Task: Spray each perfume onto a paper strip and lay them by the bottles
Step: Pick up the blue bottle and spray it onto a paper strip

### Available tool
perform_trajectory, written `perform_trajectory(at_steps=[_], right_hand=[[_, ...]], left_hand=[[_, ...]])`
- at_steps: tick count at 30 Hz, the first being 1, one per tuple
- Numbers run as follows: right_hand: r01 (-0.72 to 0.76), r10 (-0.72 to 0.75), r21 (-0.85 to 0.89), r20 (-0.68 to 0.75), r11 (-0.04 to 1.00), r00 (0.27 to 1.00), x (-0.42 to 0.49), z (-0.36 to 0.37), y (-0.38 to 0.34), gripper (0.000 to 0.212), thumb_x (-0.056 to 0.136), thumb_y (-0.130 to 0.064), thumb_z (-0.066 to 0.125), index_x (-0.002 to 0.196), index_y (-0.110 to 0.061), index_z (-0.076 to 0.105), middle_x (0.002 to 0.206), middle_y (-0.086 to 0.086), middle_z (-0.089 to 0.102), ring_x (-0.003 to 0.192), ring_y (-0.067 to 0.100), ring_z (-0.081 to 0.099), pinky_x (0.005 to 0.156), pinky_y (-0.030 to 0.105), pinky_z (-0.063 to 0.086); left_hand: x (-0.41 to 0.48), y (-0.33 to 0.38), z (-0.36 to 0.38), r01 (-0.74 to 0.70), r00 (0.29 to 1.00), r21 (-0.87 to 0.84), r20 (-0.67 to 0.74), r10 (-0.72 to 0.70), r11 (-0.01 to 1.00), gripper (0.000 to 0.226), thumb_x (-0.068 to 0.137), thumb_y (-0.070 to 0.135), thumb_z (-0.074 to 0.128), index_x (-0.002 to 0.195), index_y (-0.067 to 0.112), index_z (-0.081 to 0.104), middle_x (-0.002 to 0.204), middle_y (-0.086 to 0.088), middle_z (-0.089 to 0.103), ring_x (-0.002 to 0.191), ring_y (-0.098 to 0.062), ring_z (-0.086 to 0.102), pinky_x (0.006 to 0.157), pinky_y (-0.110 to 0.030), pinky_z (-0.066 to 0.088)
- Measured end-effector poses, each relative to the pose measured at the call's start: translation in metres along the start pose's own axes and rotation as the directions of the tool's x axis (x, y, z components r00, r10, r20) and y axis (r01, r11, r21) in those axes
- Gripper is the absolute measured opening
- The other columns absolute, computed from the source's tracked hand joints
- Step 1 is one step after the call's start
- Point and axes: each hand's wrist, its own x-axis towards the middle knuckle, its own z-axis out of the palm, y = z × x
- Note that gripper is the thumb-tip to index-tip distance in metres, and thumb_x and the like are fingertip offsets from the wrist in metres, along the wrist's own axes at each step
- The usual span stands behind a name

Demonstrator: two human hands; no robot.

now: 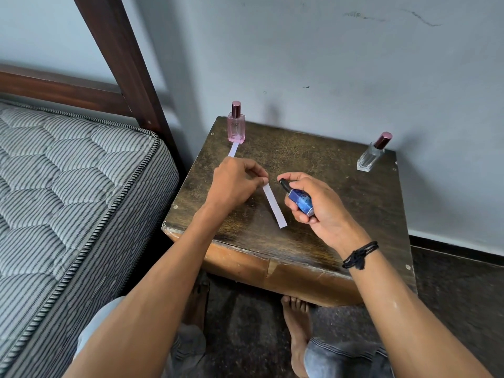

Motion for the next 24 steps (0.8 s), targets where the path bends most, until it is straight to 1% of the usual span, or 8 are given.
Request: perform_trajectory(at_steps=[1,3,5,6,8,11,16,24], right_hand=[[0.014,-0.015,-0.046,-0.025,0.999,1.000,-0.001,0.000,0.000,0.024,0.102,-0.013,0.047,0.112,-0.014,0.069,0.060,0.009,0.049,0.042,0.015,0.035,0.038,0.023,0.020],[0.119,-0.160,-0.379,-0.080,0.918,0.984,-0.002,-0.002,0.002,0.020,0.103,-0.016,0.049,0.110,-0.021,0.068,0.061,0.002,0.053,0.046,0.015,0.040,0.044,0.026,0.030],[0.198,-0.344,-0.774,-0.027,0.601,0.939,-0.004,-0.003,0.009,0.017,0.103,-0.023,0.052,0.113,-0.030,0.064,0.069,-0.008,0.060,0.044,0.012,0.045,0.048,0.027,0.037],[0.215,-0.392,-0.857,0.017,0.469,0.920,-0.005,-0.001,0.013,0.017,0.102,-0.027,0.053,0.115,-0.033,0.063,0.073,-0.008,0.064,0.043,0.010,0.047,0.048,0.028,0.041],[0.266,-0.449,-0.895,0.085,0.358,0.890,-0.005,0.001,0.022,0.018,0.099,-0.031,0.052,0.116,-0.034,0.059,0.070,-0.008,0.067,0.045,0.009,0.051,0.049,0.030,0.046],[0.315,-0.520,-0.905,0.130,0.287,0.845,0.000,0.002,0.031,0.023,0.095,-0.035,0.048,0.115,-0.030,0.057,0.056,-0.010,0.055,0.045,0.014,0.051,0.046,0.036,0.048],[0.347,-0.561,-0.906,0.160,0.244,0.812,0.003,0.001,0.037,0.024,0.092,-0.035,0.047,0.112,-0.029,0.057,0.053,-0.010,0.046,0.044,0.014,0.047,0.044,0.035,0.046],[0.372,-0.539,-0.913,0.231,0.167,0.810,0.002,0.002,0.038,0.022,0.092,-0.033,0.052,0.113,-0.029,0.059,0.058,-0.011,0.055,0.048,0.018,0.053,0.047,0.034,0.046]], left_hand=[[0.000,0.000,0.000,0.004,1.000,0.000,-0.004,-0.004,1.000,0.005,0.082,0.024,0.083,0.085,0.024,0.079,0.068,0.021,0.066,0.058,0.019,0.056,0.078,-0.027,0.050],[0.000,0.000,-0.001,0.006,1.000,-0.007,-0.009,-0.006,1.000,0.005,0.081,0.024,0.083,0.086,0.023,0.080,0.068,0.020,0.066,0.059,0.020,0.056,0.075,-0.023,0.047],[0.000,-0.001,-0.001,0.008,1.000,-0.006,-0.009,-0.008,1.000,0.006,0.081,0.023,0.083,0.086,0.022,0.080,0.067,0.020,0.067,0.059,0.019,0.057,0.073,-0.020,0.047],[0.000,-0.002,-0.001,0.009,1.000,-0.001,-0.010,-0.009,1.000,0.006,0.081,0.024,0.083,0.086,0.022,0.080,0.067,0.020,0.067,0.059,0.017,0.058,0.075,-0.022,0.049],[0.001,-0.003,0.000,0.014,1.000,0.002,-0.009,-0.014,1.000,0.005,0.080,0.024,0.084,0.084,0.023,0.081,0.068,0.019,0.070,0.065,0.012,0.062,0.087,-0.031,0.055],[0.001,-0.005,0.000,0.024,1.000,0.000,-0.004,-0.024,1.000,0.005,0.080,0.024,0.083,0.084,0.022,0.081,0.073,0.017,0.072,0.075,0.002,0.067,0.095,-0.042,0.054],[0.001,-0.004,-0.002,0.024,1.000,-0.001,0.012,-0.024,1.000,0.005,0.082,0.023,0.082,0.086,0.021,0.081,0.076,0.013,0.073,0.076,0.003,0.065,0.096,-0.040,0.053],[0.000,-0.005,-0.002,0.033,0.999,-0.007,0.036,-0.032,0.999,0.004,0.083,0.022,0.081,0.087,0.021,0.081,0.077,0.013,0.073,0.075,0.001,0.065,0.087,-0.029,0.054]])
